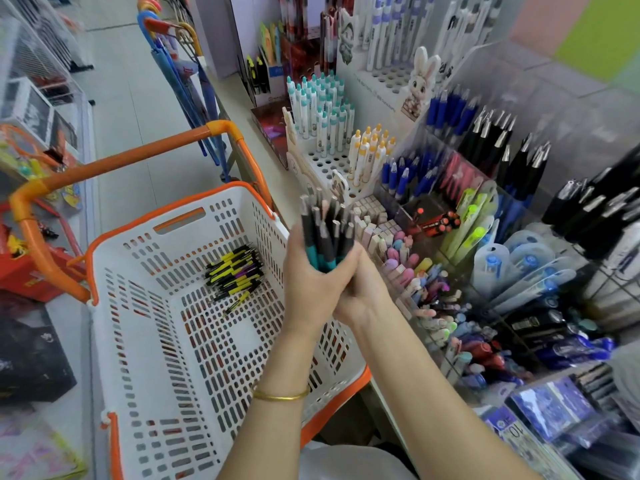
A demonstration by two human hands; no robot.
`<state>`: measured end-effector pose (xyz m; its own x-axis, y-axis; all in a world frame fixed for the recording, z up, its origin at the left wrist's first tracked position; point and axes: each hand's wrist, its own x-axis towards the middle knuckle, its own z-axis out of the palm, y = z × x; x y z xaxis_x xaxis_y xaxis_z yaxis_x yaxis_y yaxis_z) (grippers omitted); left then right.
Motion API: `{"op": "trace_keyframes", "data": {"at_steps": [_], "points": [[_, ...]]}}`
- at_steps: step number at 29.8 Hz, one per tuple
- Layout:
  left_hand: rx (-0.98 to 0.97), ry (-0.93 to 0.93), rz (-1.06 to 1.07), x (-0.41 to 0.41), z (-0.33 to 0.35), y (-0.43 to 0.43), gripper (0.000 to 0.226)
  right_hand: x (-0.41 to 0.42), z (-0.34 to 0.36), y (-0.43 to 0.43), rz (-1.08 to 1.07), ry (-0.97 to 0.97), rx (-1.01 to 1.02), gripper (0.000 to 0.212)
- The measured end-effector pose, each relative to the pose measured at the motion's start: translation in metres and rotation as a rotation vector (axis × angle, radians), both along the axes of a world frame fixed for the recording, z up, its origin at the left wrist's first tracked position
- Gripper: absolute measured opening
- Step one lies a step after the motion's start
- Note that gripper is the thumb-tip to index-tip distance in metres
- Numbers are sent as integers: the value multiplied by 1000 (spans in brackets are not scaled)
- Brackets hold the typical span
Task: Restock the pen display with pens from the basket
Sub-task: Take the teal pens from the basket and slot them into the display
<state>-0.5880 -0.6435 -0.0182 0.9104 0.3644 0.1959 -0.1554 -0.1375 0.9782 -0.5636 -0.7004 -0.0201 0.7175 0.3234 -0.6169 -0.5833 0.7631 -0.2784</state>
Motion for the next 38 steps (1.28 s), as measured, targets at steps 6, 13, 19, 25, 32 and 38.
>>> {"op": "trace_keyframes", "data": {"at_steps": [6, 13, 19, 25, 32, 38], "points": [[126, -23, -44, -3, 0, 2, 47, 0, 12, 6, -33, -53, 23, 42], [120, -34, -100, 0, 4, 1, 45, -4, 23, -3, 7, -42, 9, 37], [63, 46, -294, 4, 16, -2, 39, -11, 37, -19, -92, -57, 20, 37], [-58, 73, -330, 13, 45, -26, 26, -14, 44, -41, -68, -98, -83, 30], [-324, 163, -428, 23, 71, -65, 17, -30, 93, -110, -156, -626, -1235, 25], [-363, 192, -615, 14, 87, -88, 40, -23, 120, -140, -135, -830, -1501, 13]]}}
